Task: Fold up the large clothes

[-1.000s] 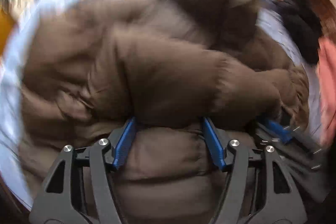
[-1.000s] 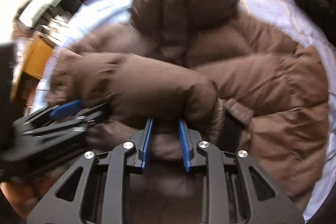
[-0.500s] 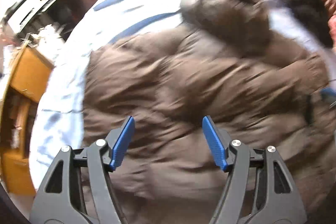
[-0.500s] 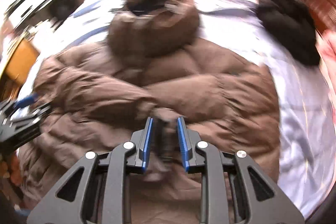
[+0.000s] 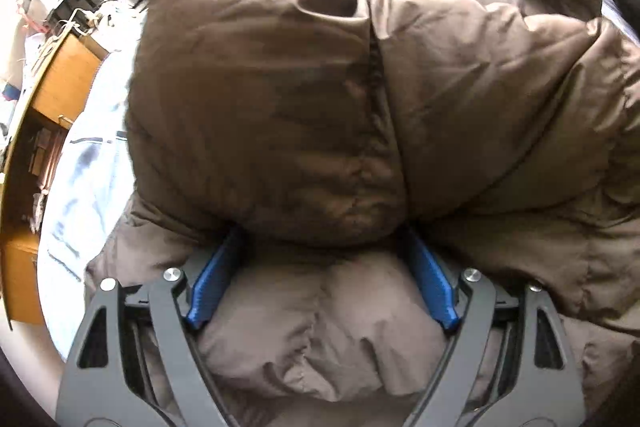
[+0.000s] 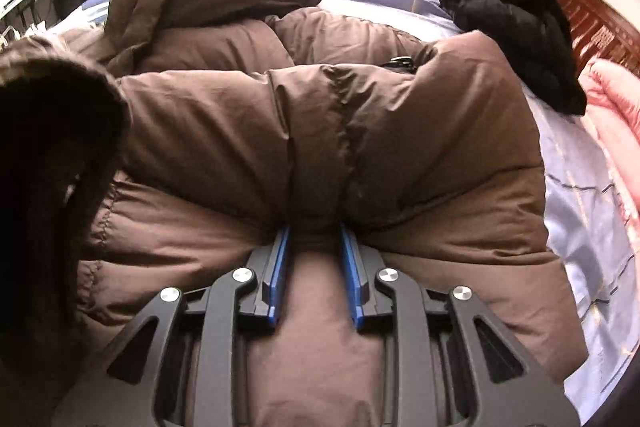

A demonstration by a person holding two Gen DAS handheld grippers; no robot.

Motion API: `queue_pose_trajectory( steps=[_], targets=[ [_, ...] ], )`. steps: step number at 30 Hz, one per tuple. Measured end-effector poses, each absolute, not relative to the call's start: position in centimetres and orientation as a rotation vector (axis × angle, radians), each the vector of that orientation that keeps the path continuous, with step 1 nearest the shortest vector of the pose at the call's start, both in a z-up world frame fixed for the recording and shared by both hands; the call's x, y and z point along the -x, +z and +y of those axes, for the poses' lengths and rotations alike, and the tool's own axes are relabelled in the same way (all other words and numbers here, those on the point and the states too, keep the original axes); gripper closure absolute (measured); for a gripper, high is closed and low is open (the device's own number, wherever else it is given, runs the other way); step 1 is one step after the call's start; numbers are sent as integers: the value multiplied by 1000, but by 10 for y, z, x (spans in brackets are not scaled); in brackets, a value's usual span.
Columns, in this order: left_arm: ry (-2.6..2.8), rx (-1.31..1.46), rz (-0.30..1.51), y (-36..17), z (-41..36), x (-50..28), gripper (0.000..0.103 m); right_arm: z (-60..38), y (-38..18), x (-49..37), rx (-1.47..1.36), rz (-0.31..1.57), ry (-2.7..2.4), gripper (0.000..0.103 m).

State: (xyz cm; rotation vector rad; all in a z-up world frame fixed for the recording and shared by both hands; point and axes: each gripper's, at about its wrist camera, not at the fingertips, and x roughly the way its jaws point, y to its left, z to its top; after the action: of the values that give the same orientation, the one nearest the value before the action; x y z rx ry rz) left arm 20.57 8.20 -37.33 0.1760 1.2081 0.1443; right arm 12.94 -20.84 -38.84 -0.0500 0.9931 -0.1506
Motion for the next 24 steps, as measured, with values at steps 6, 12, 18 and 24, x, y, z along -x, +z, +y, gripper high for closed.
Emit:
queue_pose_trajectory(
  steps=[6,12,18,24],
  targets=[
    [137,88,767,-297,56,-169,9,-231,-317,-87,-217,713,-207,30],
    [-2,-136,769,-331,-24,-176,12,-171,-300,-100,-142,704,-36,30],
    [-22,-121,837,-387,-29,-187,14,-168,-383,-120,-148,872,-22,32],
    [-2,-134,839,-393,-35,-193,13,-157,-394,-137,-65,882,-54,27]
  ],
)
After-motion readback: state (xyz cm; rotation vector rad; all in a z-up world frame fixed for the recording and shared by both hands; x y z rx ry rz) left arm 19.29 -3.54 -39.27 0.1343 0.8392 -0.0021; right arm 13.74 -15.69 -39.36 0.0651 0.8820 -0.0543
